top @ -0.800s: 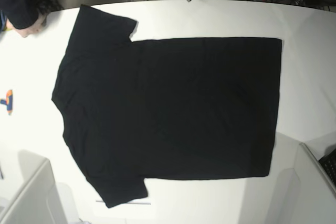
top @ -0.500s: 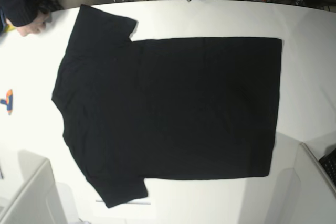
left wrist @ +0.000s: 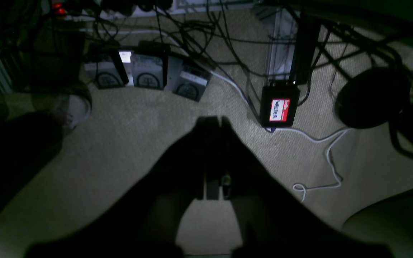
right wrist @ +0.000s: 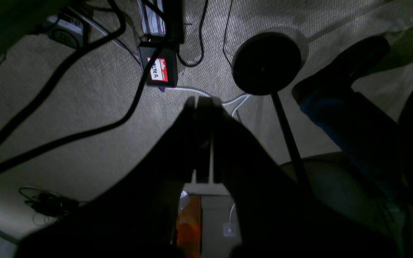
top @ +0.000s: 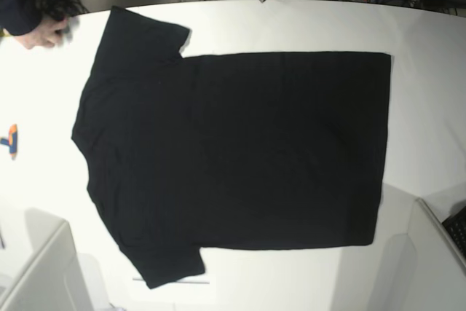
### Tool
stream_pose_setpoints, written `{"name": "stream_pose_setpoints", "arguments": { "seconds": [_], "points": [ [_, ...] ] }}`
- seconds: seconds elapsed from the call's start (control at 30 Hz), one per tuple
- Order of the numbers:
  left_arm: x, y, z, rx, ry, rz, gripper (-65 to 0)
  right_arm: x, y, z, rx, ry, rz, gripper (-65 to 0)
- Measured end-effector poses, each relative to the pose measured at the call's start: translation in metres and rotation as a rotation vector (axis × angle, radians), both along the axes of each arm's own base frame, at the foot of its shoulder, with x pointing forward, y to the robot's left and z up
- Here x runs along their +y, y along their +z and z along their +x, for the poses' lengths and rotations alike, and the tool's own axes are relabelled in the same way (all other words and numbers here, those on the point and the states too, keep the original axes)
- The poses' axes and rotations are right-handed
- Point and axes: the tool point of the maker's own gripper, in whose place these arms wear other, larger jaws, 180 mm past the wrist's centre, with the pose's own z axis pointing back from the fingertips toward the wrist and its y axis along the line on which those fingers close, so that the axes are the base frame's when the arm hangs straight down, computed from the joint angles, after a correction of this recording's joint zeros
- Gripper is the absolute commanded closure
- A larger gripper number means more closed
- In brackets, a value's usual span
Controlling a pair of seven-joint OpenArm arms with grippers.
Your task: Fold the T-shirt properly
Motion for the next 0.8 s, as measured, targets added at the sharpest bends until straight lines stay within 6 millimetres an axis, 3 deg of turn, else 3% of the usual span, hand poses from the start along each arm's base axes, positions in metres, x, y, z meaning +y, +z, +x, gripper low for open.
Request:
{"name": "stream_pose_setpoints", "arguments": {
  "seconds": [0.13,0.17,0.23,0.27,0.3,0.37,0.43,0.5,0.57,0.67,0.7,0.73,0.8],
  "points": [
    [0.0,0.0,-0.002,0.005,0.0,0.0,0.0,0.0,0.0,0.0,0.0,0.0,0.0,0.0],
    [0.0,0.0,-0.002,0.004,0.0,0.0,0.0,0.0,0.0,0.001,0.0,0.0,0.0,-4.1],
    [0.0,0.0,-0.001,0.003,0.0,0.0,-2.8,0.0,0.0,0.001,-0.001,0.002,0.0,-29.0],
    [0.0,0.0,-0.002,0.003,0.0,0.0,-10.4,0.0,0.0,0.0,0.0,-0.002,-0.001,-38.4],
    [0.0,0.0,-0.002,0.004,-0.002,0.0,-17.3,0.0,0.0,-0.002,0.001,0.0,-0.001,-45.8],
    [0.0,0.0,-0.001,0.001,0.001,0.0,-26.5,0.0,0.001,-0.008,0.009,-0.001,-0.001,-51.9],
    [0.0,0.0,-0.001,0.001,0.001,0.0,-27.5,0.0,0.001,-0.015,0.021,-0.001,-0.001,-51.3],
    [0.0,0.0,-0.001,0.002,0.0,0.0,-27.5,0.0,0.002,-0.017,0.026,-0.001,-0.001,-46.8],
    [0.0,0.0,-0.001,0.002,0.0,0.0,-27.3,0.0,0.001,-0.015,0.022,-0.002,-0.001,-35.4],
    [0.0,0.0,-0.001,0.001,0.001,0.0,-26.2,0.0,0.001,-0.01,0.013,0.001,-0.001,-7.7],
    [0.0,0.0,-0.001,0.002,0.0,0.0,-23.4,0.0,0.001,-0.01,0.011,-0.002,-0.001,0.0],
    [0.0,0.0,-0.001,0.002,0.0,0.0,-18.6,0.0,0.001,-0.01,0.012,-0.002,-0.001,0.0],
    [0.0,0.0,-0.001,0.002,0.003,0.0,-2.0,0.0,0.001,-0.01,0.013,-0.001,-0.001,0.0]
  ]
}}
